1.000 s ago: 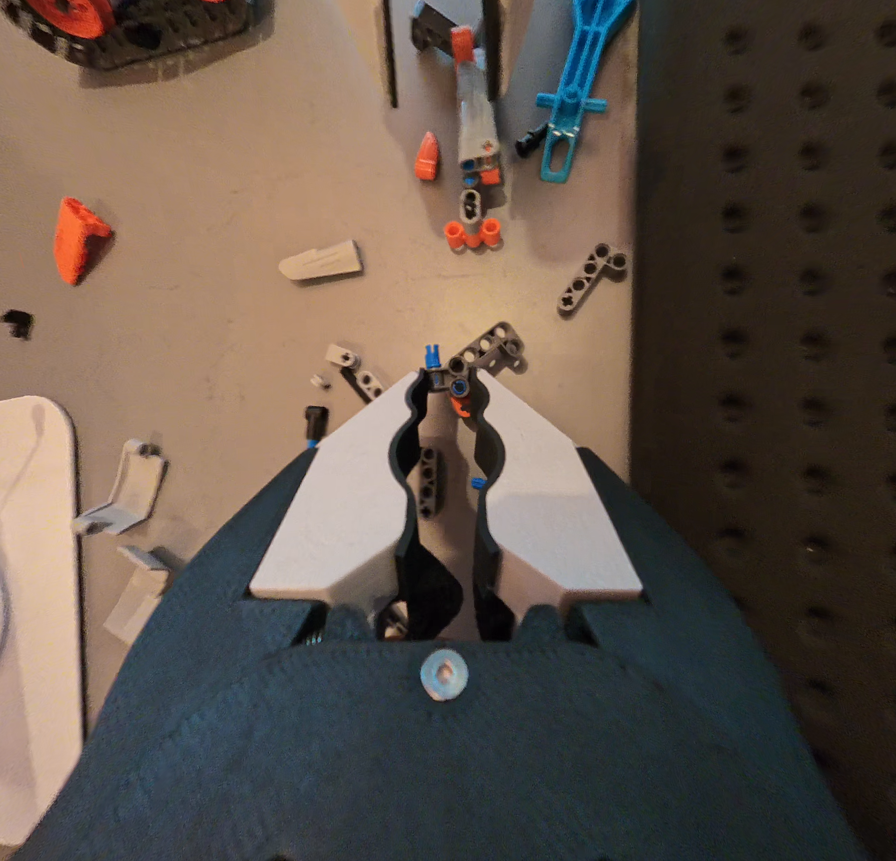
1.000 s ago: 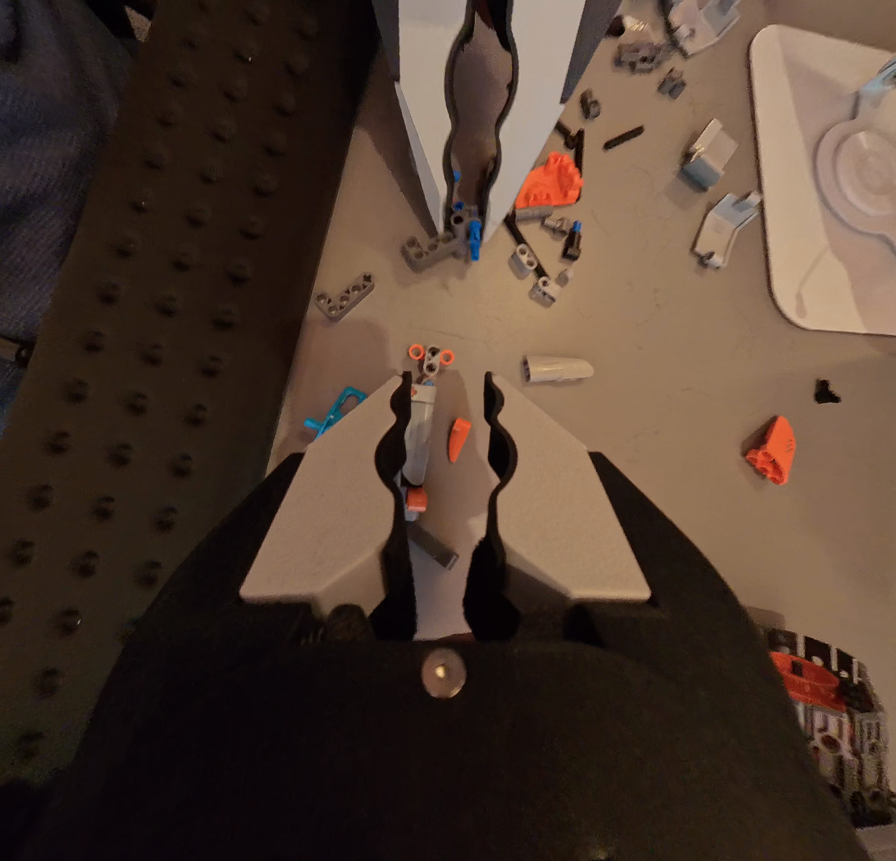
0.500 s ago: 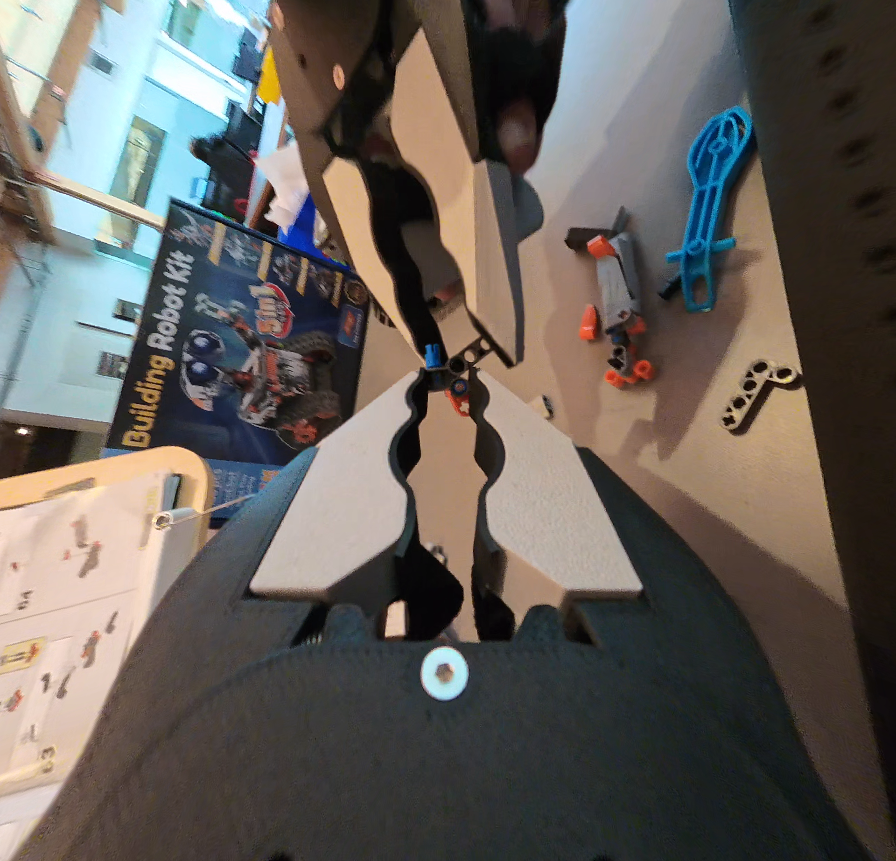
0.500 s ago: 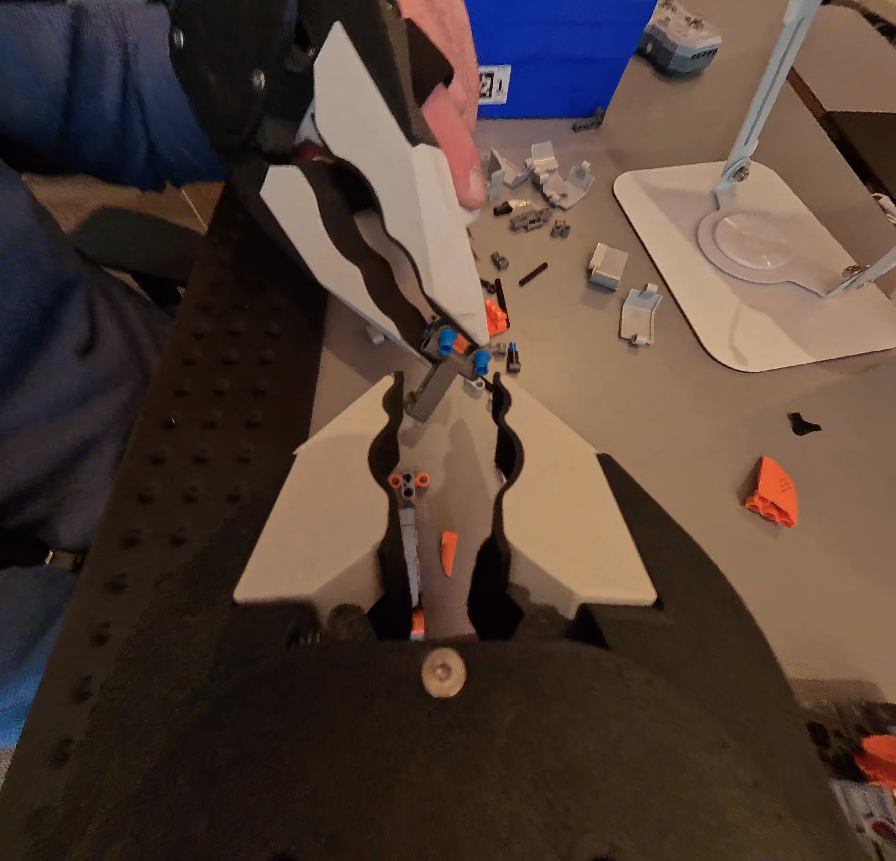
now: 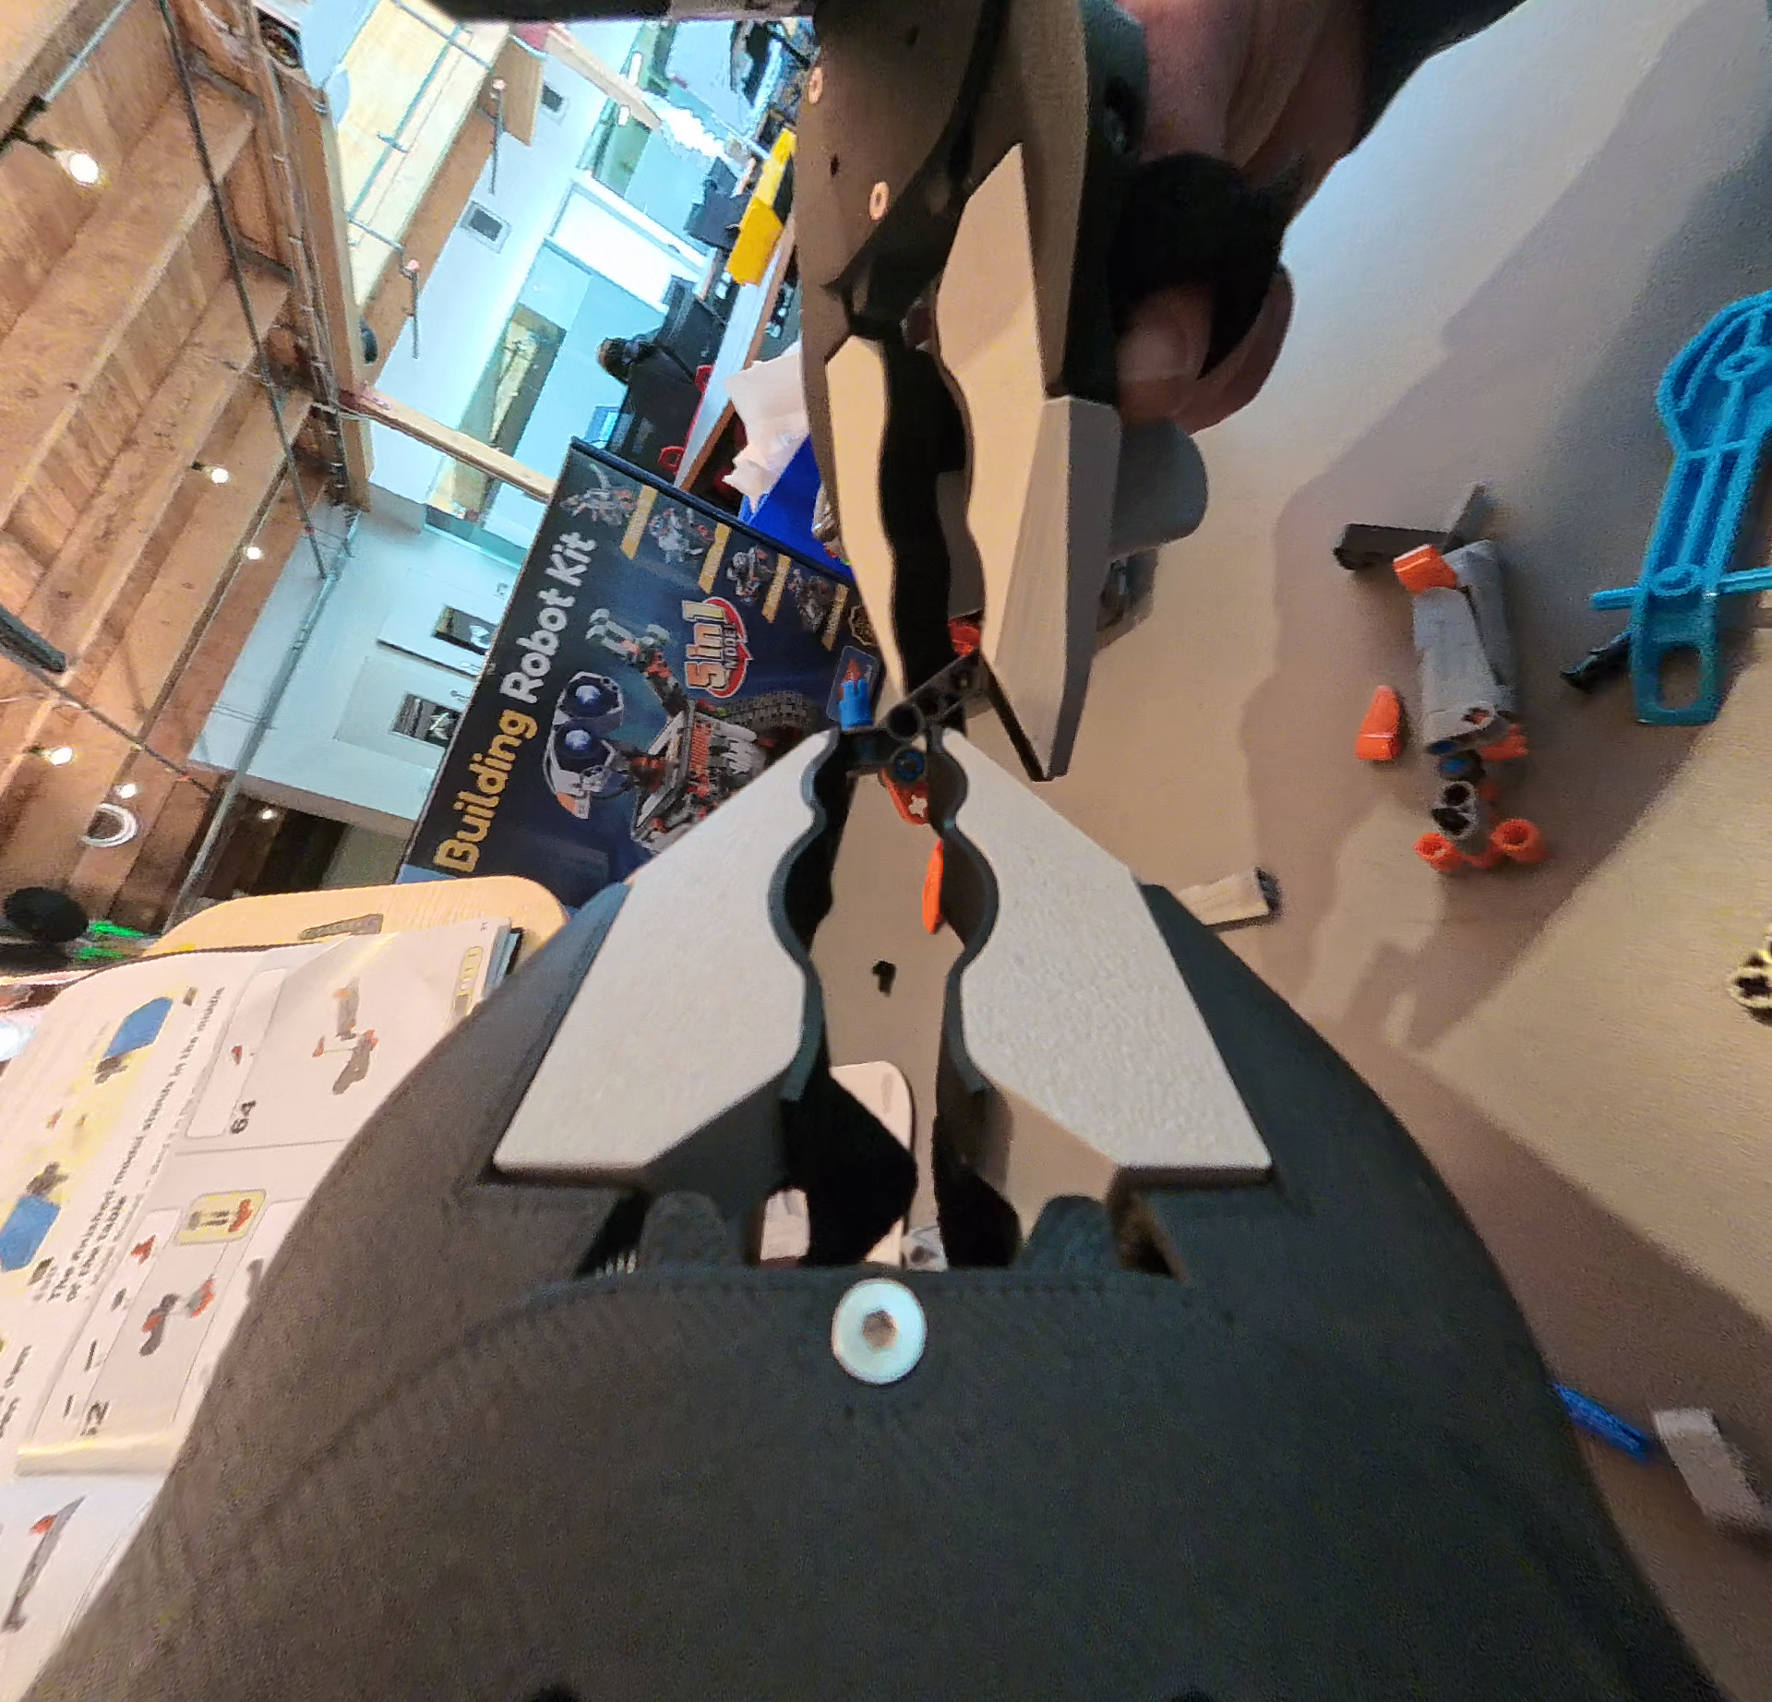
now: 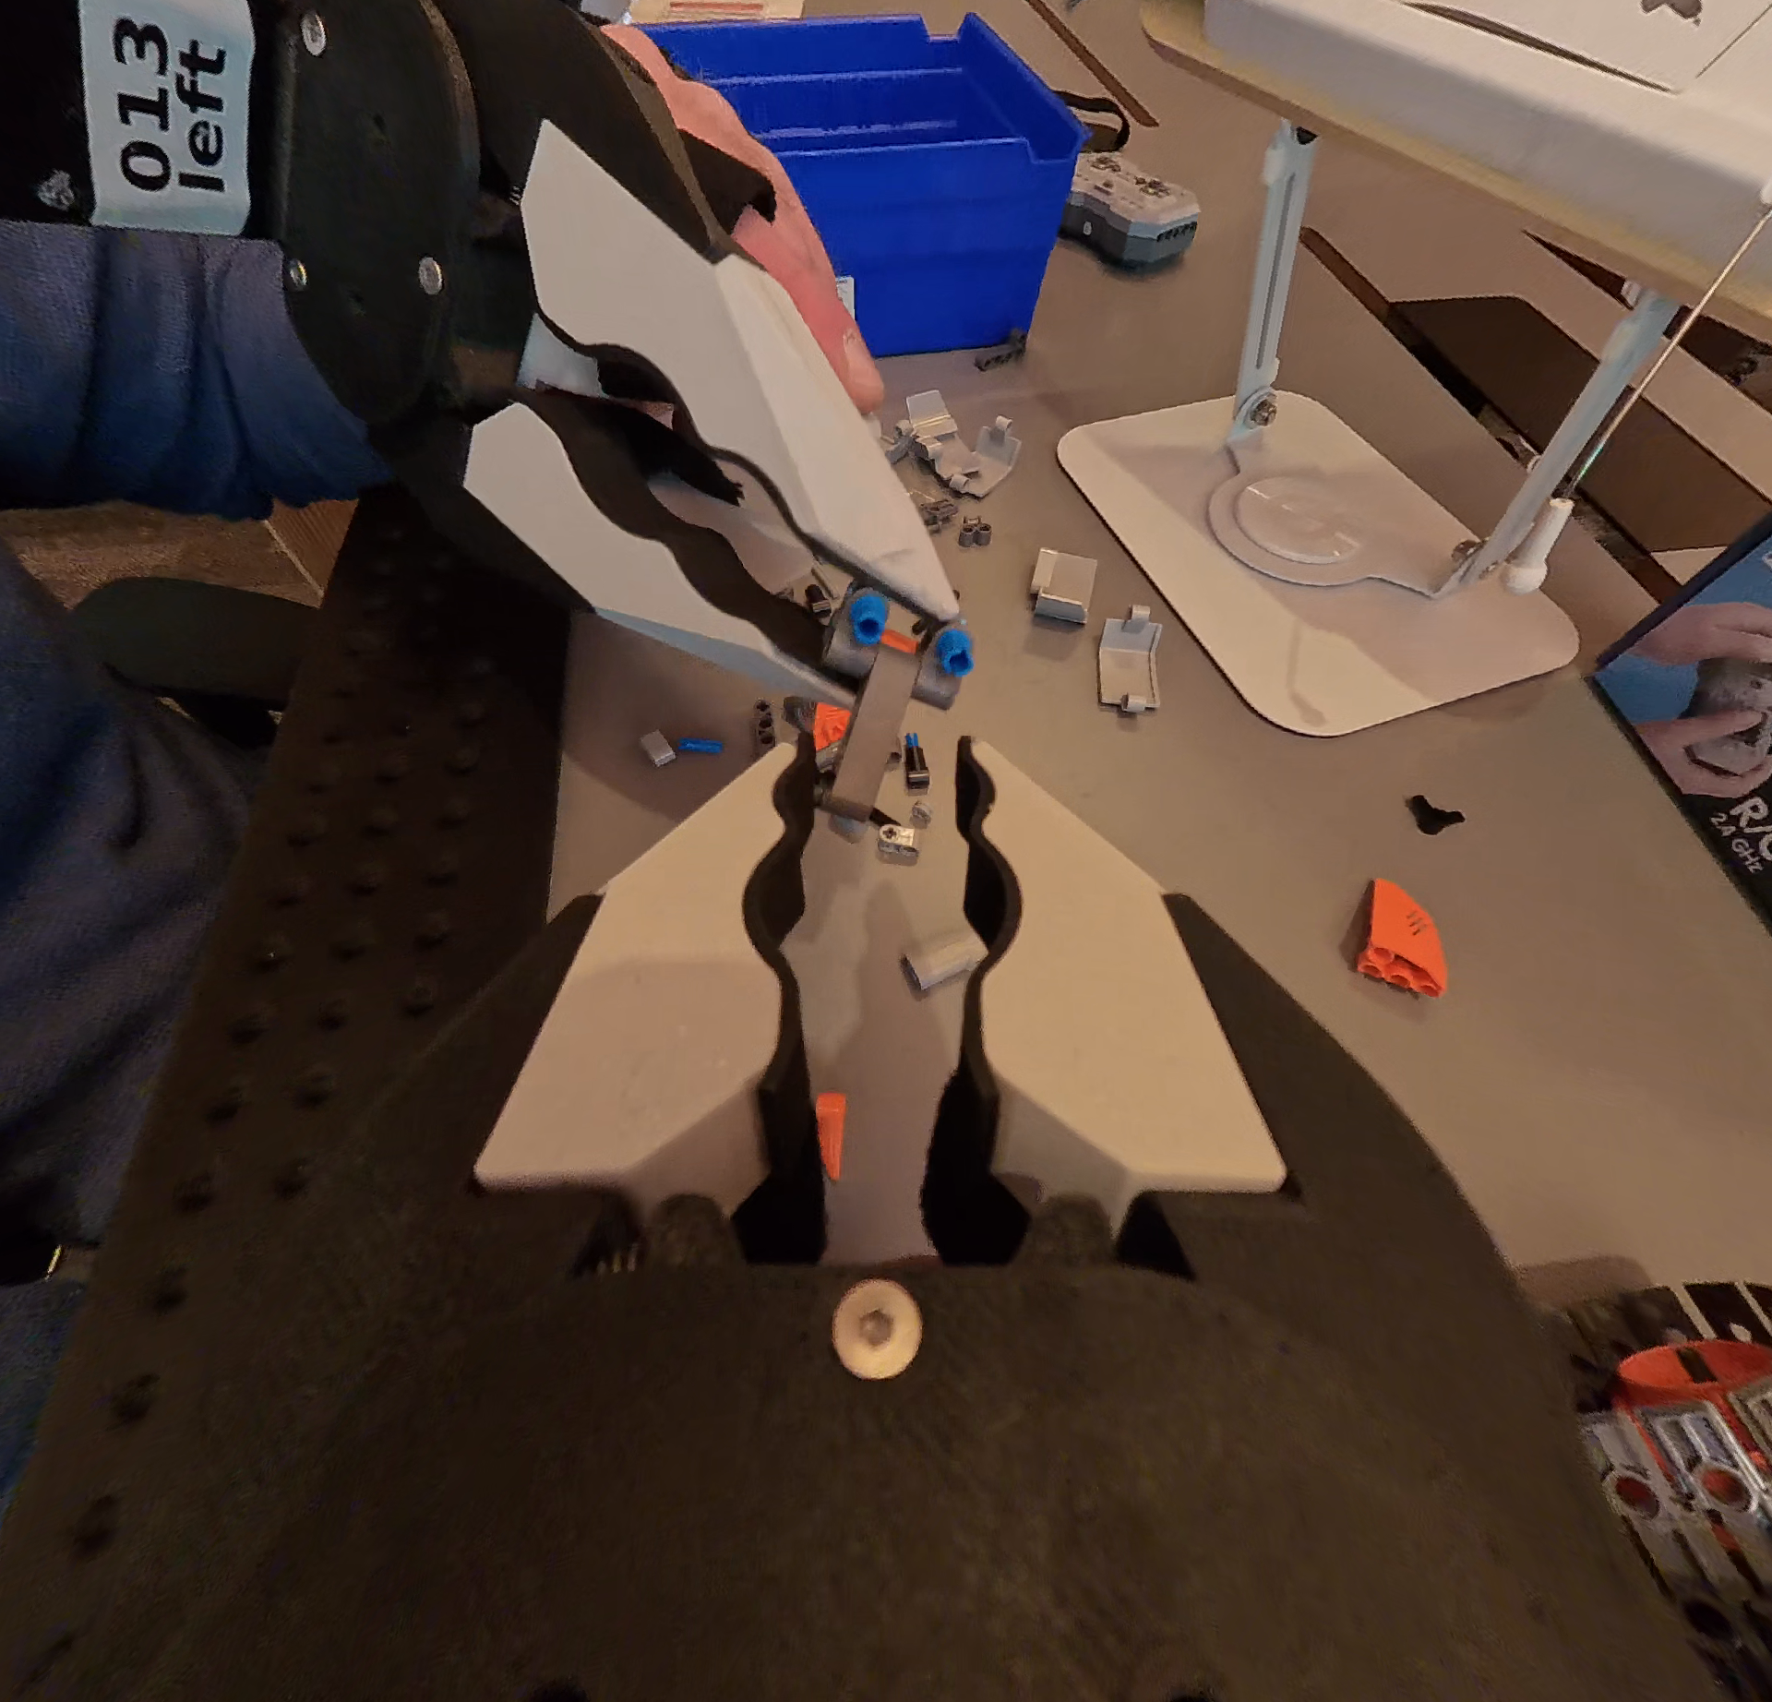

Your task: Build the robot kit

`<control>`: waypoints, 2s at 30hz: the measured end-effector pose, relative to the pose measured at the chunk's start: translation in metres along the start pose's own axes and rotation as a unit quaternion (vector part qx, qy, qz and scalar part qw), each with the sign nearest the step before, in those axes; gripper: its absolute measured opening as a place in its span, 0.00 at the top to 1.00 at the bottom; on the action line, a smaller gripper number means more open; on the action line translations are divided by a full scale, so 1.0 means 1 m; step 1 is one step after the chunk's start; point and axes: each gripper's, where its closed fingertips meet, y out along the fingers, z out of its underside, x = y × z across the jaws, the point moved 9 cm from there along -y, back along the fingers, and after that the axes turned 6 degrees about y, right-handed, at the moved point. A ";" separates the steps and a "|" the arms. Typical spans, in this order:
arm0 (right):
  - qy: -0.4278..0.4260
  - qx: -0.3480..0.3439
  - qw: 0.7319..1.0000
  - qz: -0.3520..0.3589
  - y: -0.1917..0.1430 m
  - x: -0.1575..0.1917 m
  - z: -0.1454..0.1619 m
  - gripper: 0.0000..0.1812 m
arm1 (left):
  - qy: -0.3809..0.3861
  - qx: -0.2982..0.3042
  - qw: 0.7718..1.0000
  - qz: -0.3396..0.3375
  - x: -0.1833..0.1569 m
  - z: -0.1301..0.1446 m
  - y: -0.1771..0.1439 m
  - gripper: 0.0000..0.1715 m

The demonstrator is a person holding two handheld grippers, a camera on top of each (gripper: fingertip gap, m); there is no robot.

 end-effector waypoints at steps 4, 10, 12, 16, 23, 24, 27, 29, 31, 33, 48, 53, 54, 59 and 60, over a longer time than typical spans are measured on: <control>-0.003 -0.011 1.000 0.001 0.002 0.001 0.000 0.95 | -0.010 -0.003 1.000 -0.014 0.004 0.002 0.000 0.92; -0.006 -0.071 0.997 0.015 -0.004 -0.004 -0.004 0.97 | -0.072 -0.020 0.997 -0.033 0.015 0.004 -0.001 0.88; 0.003 -0.109 0.994 0.006 -0.007 -0.006 -0.007 0.97 | -0.169 -0.061 0.984 -0.009 0.023 0.006 -0.005 0.87; 0.028 -0.181 0.983 -0.005 -0.014 -0.011 -0.011 0.97 | -0.347 -0.132 0.928 0.041 0.039 0.021 -0.007 0.84; 0.028 -0.229 0.973 -0.030 -0.020 -0.011 -0.013 0.97 | -0.445 -0.198 0.869 0.091 0.037 0.022 -0.001 0.86; 0.026 -0.225 0.973 -0.039 -0.019 -0.010 -0.013 0.97 | -0.450 -0.201 0.865 0.094 0.037 0.021 -0.001 0.86; 0.026 -0.229 0.971 -0.059 -0.017 -0.008 -0.012 0.97 | -0.462 -0.216 0.854 0.100 0.037 0.020 0.000 0.84; 0.030 -0.231 0.970 -0.064 -0.017 -0.007 -0.012 0.97 | -0.463 -0.227 0.851 0.098 0.036 0.019 -0.001 0.86; 0.032 -0.235 0.968 -0.077 -0.017 -0.006 -0.012 0.97 | -0.466 -0.249 0.843 0.105 0.036 0.015 -0.002 0.90; 0.035 -0.244 0.965 -0.091 -0.018 -0.005 -0.013 0.97 | -0.465 -0.261 0.839 0.113 0.036 0.013 -0.003 0.91; -0.078 -0.135 0.988 -0.018 -0.032 0.007 -0.017 0.82 | -0.324 -0.185 0.917 0.140 0.029 0.001 -0.005 0.92; -0.103 -0.113 0.988 0.006 -0.037 0.014 -0.022 0.79 | -0.239 -0.103 0.956 0.134 0.020 -0.003 -0.001 0.92; -0.109 -0.101 0.989 0.007 -0.034 0.015 -0.021 0.78 | -0.225 -0.093 0.960 0.134 0.018 -0.005 0.000 0.91; -0.118 -0.071 0.990 0.013 -0.023 0.018 -0.016 0.81 | -0.199 -0.070 0.969 0.130 0.013 -0.005 0.002 0.91; -0.117 -0.077 0.990 0.008 -0.024 0.018 -0.016 0.81 | -0.205 -0.071 0.967 0.133 0.014 -0.006 0.002 0.91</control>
